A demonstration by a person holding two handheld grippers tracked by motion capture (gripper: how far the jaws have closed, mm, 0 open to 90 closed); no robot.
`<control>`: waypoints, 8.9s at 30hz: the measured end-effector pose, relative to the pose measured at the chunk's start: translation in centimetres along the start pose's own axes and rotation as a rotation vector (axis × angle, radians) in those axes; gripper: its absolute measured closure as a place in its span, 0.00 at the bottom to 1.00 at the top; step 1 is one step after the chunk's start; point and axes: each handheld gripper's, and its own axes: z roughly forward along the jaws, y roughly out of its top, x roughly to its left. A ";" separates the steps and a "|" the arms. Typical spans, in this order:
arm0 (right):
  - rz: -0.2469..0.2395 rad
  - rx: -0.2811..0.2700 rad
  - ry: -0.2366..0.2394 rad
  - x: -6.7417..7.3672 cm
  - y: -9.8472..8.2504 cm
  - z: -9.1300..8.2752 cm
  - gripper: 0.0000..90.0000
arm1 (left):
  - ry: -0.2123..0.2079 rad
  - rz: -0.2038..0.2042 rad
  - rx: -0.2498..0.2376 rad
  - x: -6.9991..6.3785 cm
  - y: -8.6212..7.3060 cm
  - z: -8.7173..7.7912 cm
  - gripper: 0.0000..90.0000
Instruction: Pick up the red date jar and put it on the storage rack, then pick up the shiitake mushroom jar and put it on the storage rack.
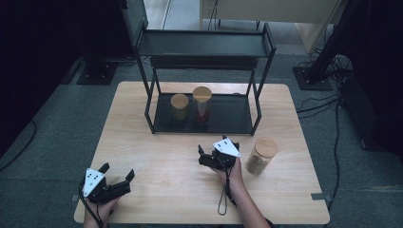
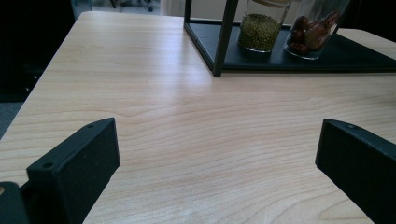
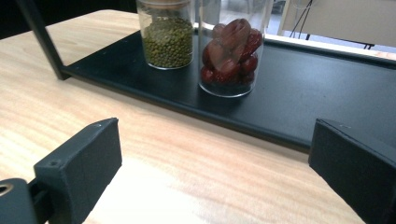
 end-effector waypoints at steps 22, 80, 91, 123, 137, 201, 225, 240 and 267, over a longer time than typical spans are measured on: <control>-0.005 -0.009 0.010 0.4 -1.7 -4.5 0.03 | 0.002 0.005 0.001 -0.1 0.0 0.0 0.00; 0.012 -0.008 -0.076 -5.5 -5.7 -14.7 0.01 | 0.006 0.013 0.005 -0.1 0.0 0.0 0.00; 0.008 -0.004 -0.129 -7.4 -6.1 -15.8 0.01 | 0.008 0.013 0.003 -0.2 0.0 0.0 0.00; 0.031 0.008 -0.159 -10.2 -6.3 -16.5 0.01 | 0.006 0.011 0.002 -0.2 0.0 0.0 0.00; 0.018 -0.002 -0.114 -9.7 -4.9 -14.1 0.07 | 0.005 0.009 0.004 -0.1 0.0 0.0 0.00; 0.038 0.024 -0.104 -7.1 -0.9 -5.1 0.27 | -0.009 0.004 0.005 0.0 0.0 0.0 0.00; 0.032 -0.003 -0.098 -6.3 1.9 -2.8 0.27 | -0.012 0.004 0.005 0.0 0.0 0.0 0.00; 0.042 0.002 -0.097 -6.1 3.3 -0.2 0.27 | -0.018 -0.002 0.006 0.1 0.0 0.0 0.00; 0.054 0.021 -0.137 -7.7 4.7 2.9 0.27 | -0.020 -0.012 0.003 0.2 0.0 0.0 0.00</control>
